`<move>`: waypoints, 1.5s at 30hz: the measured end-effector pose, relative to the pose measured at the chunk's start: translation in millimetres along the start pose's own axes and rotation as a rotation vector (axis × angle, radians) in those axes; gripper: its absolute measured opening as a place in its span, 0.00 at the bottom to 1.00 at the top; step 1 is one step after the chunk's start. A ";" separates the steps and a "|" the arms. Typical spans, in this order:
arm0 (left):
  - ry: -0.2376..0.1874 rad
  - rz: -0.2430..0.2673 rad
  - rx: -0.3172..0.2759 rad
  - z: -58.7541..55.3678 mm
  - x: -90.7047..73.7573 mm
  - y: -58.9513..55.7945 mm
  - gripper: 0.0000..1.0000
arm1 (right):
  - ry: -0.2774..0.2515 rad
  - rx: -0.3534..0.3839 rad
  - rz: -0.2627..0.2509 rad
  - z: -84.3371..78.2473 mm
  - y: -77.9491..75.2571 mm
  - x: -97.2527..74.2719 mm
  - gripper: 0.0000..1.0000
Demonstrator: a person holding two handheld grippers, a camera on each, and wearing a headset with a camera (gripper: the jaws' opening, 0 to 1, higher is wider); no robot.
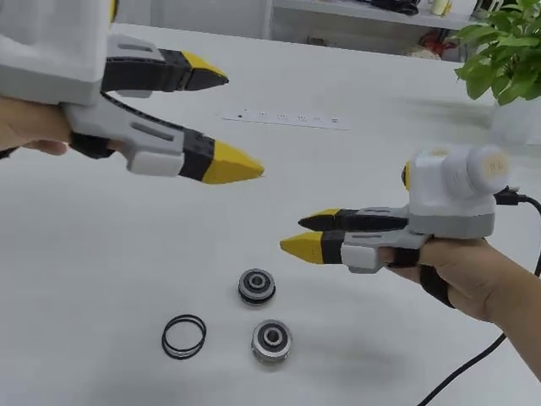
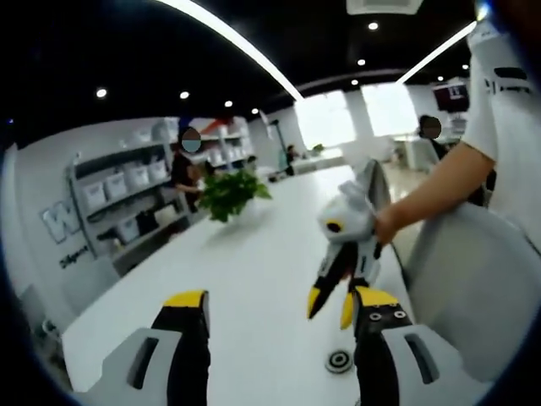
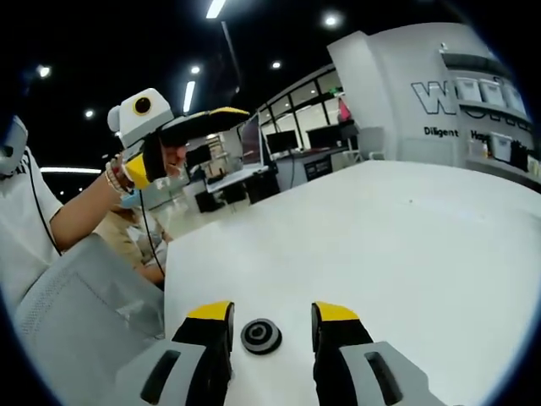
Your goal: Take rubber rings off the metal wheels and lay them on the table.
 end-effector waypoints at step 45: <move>0.217 -0.142 -0.121 -130.6 67.4 -50.7 0.20 | 0.237 -0.115 0.004 -41.1 7.4 25.9 0.24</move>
Point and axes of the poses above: the centre of the closed fingertips' face, and the gripper's own axes: x roughly forward along the fingers, y roughly to its left, z roughly out of its top, the point moved 10 cm from there along -x, roughly backward along the fingers, and after that the axes turned 10 degrees about -z, right-handed, at the moved point
